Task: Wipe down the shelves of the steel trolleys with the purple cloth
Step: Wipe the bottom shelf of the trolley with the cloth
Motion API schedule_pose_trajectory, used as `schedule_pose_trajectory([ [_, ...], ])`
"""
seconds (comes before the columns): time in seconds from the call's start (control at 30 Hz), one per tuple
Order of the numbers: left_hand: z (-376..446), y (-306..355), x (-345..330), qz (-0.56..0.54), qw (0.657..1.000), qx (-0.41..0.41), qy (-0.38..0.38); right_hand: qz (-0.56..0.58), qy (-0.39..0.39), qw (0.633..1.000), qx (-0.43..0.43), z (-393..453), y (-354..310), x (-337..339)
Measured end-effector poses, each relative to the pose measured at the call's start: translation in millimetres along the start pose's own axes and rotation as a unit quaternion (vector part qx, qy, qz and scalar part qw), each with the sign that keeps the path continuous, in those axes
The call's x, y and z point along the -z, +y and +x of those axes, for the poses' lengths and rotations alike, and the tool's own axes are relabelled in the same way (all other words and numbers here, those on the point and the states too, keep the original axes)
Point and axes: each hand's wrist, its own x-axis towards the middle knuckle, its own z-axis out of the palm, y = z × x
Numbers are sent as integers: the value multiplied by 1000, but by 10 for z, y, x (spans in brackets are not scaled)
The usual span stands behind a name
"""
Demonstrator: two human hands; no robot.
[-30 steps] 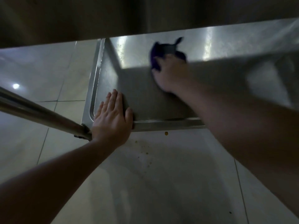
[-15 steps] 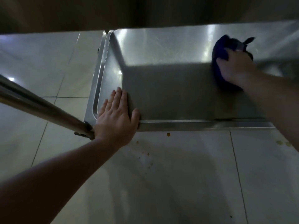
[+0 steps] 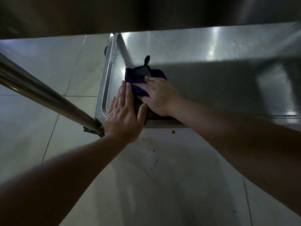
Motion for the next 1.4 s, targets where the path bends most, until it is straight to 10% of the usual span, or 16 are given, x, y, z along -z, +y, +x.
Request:
schedule_pose_trajectory([
  [0.87, -68, 1370, 76, 36, 986, -125, -108, -161, 5, 987, -1, -2251, 1246, 512],
  [1.2, -583, 2502, 410, 66, 961, -130, -237, -43, -96, 979, -174, -3017, 1206, 1083],
  [1.4, -1108, 2877, 1008, 120, 922, -75, -361, 75, -215, 900, -371, -3874, 637, 1413],
])
